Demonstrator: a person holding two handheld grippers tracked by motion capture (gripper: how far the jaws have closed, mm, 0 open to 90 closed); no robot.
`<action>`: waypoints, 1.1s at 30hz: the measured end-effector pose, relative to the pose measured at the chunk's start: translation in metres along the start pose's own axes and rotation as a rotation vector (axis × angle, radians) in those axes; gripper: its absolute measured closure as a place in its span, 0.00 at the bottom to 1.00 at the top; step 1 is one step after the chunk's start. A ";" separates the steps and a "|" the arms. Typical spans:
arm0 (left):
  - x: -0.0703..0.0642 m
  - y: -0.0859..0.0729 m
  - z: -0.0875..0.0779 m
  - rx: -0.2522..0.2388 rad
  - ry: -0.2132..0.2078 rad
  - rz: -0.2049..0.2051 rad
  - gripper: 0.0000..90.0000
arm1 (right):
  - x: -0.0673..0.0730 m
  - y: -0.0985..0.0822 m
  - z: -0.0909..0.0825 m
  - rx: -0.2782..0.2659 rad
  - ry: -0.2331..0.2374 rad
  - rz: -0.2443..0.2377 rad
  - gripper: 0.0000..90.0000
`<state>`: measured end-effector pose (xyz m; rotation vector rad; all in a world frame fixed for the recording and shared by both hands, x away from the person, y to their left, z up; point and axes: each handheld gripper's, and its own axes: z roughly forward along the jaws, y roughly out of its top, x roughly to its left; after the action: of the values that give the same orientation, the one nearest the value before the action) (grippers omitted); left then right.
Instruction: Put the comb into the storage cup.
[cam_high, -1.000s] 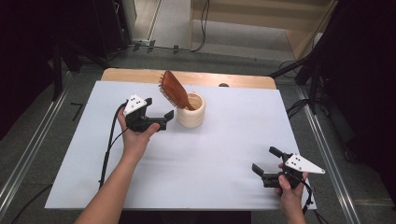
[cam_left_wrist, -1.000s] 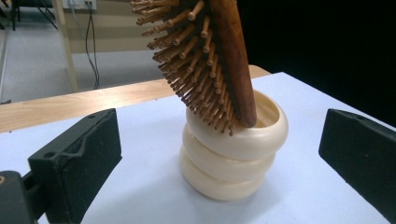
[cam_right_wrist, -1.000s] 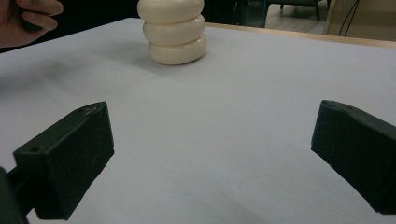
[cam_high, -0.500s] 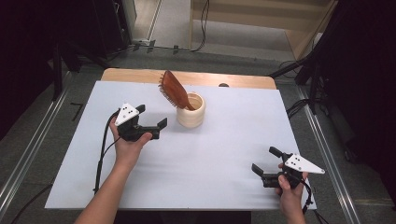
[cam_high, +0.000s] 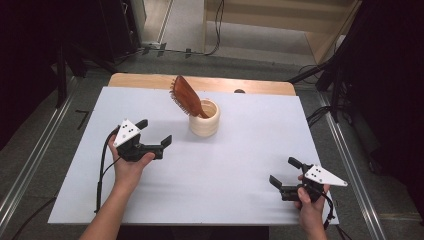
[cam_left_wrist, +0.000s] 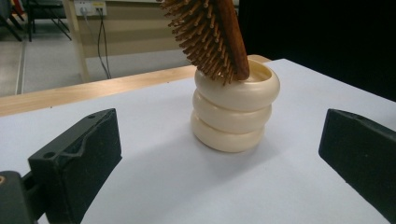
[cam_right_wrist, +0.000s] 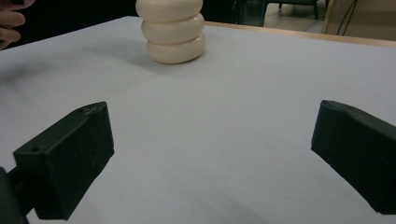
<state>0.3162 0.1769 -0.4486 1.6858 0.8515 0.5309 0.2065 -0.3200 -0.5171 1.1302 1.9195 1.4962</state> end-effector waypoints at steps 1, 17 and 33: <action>0.000 -0.001 -0.002 -0.001 0.003 0.002 0.00 | 0.000 0.000 0.000 0.000 -0.001 0.001 0.00; 0.000 -0.018 -0.026 0.003 0.021 0.013 0.00 | 0.000 0.000 0.000 0.000 -0.004 -0.001 0.00; 0.009 -0.031 -0.054 0.003 0.052 0.017 0.00 | 0.000 0.000 0.000 0.000 -0.013 0.003 0.00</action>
<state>0.2746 0.2222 -0.4642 1.6894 0.8768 0.5878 0.2060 -0.3200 -0.5168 1.1409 1.9094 1.4872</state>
